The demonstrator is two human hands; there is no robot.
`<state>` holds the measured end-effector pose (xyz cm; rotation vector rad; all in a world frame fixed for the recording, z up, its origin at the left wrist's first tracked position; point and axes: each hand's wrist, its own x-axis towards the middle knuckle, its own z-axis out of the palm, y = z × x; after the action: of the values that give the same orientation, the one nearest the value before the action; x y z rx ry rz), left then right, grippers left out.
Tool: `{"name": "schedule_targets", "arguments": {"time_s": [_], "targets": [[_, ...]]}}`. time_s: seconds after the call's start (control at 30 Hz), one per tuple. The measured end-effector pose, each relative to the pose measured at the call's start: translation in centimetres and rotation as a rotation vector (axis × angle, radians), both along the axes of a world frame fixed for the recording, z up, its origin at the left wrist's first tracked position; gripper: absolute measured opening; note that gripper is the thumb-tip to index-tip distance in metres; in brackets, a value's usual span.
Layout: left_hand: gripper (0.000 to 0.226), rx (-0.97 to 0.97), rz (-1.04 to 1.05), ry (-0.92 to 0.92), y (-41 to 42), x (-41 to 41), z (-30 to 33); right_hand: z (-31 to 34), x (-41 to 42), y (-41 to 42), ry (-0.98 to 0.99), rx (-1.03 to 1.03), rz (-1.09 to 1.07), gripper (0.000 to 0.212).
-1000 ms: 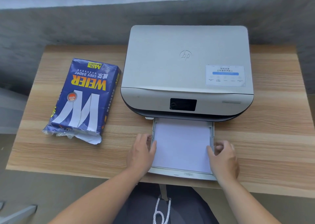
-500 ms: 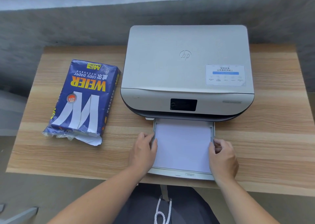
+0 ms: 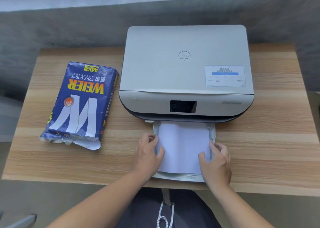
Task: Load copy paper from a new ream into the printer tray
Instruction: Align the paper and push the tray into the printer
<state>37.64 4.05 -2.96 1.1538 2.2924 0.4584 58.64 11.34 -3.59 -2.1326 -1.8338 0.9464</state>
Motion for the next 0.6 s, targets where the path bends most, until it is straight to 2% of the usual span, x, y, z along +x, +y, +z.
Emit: {"name": "schedule_targets", "arguments": {"time_s": [0.17, 0.27, 0.43, 0.6], "targets": [[0.041, -0.018, -0.035, 0.000, 0.1, -0.6, 0.1, 0.0, 0.2, 0.1, -0.018, 0.044, 0.064, 0.047], [0.040, -0.025, 0.068, -0.058, 0.1, -0.6, 0.0, -0.1, 0.6, 0.8, -0.003, 0.065, 0.004, 0.042], [0.020, -0.071, 0.230, -0.084, 1.6, -1.4, -0.1, -0.1, 1.3, 2.9, 0.048, 0.034, -0.063, 0.012], [0.007, -0.101, 0.221, -0.022, 2.6, -2.0, -0.1, 0.2, 1.5, 3.7, -0.094, 0.073, 0.087, 0.007]]}}
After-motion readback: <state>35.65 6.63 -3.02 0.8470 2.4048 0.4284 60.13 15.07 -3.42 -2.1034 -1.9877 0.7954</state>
